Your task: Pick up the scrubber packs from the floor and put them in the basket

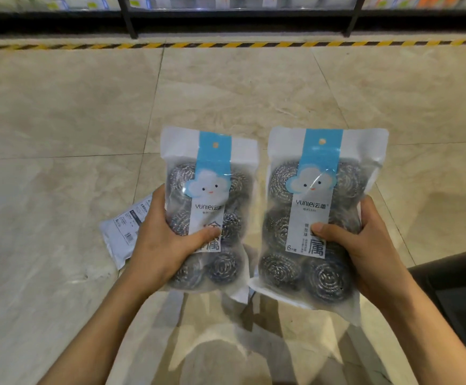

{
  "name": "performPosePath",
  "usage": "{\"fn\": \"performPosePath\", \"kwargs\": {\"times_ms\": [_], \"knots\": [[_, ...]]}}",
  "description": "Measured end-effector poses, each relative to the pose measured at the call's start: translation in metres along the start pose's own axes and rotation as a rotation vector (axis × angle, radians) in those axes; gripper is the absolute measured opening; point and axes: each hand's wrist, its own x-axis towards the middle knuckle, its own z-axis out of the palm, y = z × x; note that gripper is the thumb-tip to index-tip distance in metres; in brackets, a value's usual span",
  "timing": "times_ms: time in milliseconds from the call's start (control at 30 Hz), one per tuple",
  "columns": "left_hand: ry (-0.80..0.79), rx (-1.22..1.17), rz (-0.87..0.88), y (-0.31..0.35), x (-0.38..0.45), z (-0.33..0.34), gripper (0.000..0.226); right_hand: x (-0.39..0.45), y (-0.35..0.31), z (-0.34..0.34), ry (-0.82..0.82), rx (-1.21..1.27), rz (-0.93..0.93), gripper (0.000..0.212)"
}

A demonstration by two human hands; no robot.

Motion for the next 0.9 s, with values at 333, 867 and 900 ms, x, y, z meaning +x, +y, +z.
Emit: {"fn": "performPosePath", "kwargs": {"times_ms": [333, 867, 900], "knots": [[-0.004, -0.079, -0.031, 0.278, -0.074, -0.15, 0.082, -0.112, -0.28, 0.031, -0.076, -0.084, -0.047, 0.09], [0.085, -0.161, 0.312, 0.749, -0.174, -0.32, 0.11, -0.285, -0.761, 0.046, -0.126, -0.136, -0.392, 0.094], [0.077, -0.167, 0.329, 0.76, -0.179, -0.323, 0.109, -0.293, -0.77, 0.044, -0.115, -0.131, -0.393, 0.093]]}}
